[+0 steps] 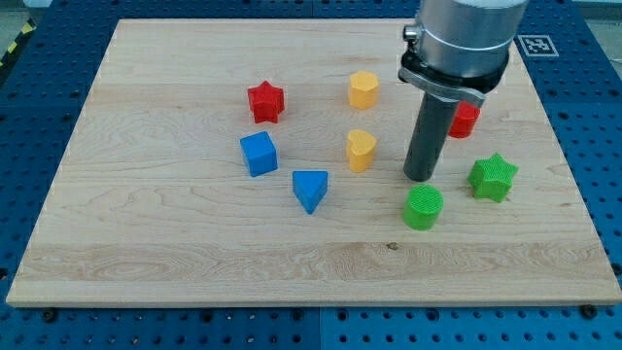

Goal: Point your arm to the green circle

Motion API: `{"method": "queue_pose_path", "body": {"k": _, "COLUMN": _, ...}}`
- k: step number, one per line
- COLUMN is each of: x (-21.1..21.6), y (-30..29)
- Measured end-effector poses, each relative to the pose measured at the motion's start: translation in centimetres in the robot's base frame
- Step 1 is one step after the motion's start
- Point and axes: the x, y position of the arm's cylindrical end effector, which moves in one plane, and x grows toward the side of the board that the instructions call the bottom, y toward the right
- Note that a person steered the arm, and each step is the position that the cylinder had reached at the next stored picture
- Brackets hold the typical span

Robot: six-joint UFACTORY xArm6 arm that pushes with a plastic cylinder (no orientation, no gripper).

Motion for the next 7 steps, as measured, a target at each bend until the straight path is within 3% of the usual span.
{"method": "queue_pose_path", "body": {"k": 3, "x": 3.7, "y": 4.8}}
{"method": "queue_pose_path", "body": {"k": 7, "x": 6.9, "y": 3.4}}
